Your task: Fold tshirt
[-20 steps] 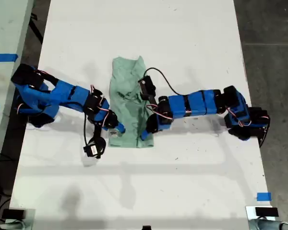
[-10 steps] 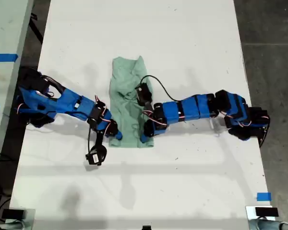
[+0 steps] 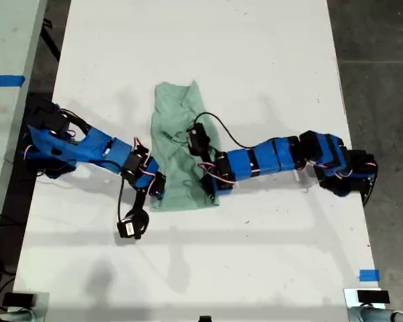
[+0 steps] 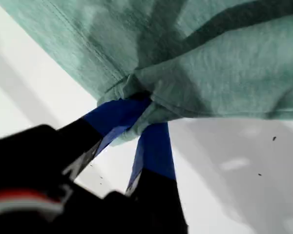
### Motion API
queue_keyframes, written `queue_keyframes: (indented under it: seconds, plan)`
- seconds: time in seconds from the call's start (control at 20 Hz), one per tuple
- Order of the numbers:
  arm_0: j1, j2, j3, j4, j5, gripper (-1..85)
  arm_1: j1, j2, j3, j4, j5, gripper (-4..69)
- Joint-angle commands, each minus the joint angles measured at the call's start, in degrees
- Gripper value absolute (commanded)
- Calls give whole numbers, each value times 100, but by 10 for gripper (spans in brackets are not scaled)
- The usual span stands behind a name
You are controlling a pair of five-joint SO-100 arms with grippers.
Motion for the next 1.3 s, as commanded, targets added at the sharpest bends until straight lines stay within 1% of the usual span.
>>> queue_keyframes:
  seconds: [0.0, 0.15, 0.25, 0.4, 0.45, 0.55, 0.7, 0.85, 1.0, 1.05, 1.15, 1.2, 1.25]
  plan:
    - [457, 316, -800, 281, -185, 0, -325, 853, -325, 220, 62, -14]
    - [800, 545, -1230, 237, -483, 0, -536, 1345, -325, 316, 149, -14]
    - [879, 642, -1406, 202, -554, 0, -492, 1600, -334, 167, 26, -14]
    - [729, 1178, -1362, 220, -475, 0, 26, 1951, -343, -158, -589, -14]
    - [571, 1415, -1345, 369, -413, 0, 264, 2057, -369, -237, -826, -14]
    - [141, 2065, -1134, 659, -229, 0, 765, 2206, -369, -431, -1213, -14]
    - [-773, 3340, -158, 686, 237, 1, 1406, 2232, -369, -1107, -1652, -14]
    - [-1731, 4693, 1371, 193, 642, 1, 1872, 1925, -369, -1934, -1934, -14]
    - [-2417, 5493, 2619, -149, 914, 1, 2127, 1538, -369, -2777, -2004, -14]
    - [-2575, 5634, 2927, -264, 993, 1, 2188, 1450, -369, -2988, -2021, -14]
    - [-2927, 5739, 3357, -352, 1195, 1, 2303, 1354, -369, -3190, -2004, -14]
    - [-3182, 5792, 3516, -352, 1327, 1, 2399, 1336, -360, -3217, -1969, 3]
    - [-3516, 5854, 3718, -360, 1503, 76, 2540, 1354, -360, -3120, -1916, 108]
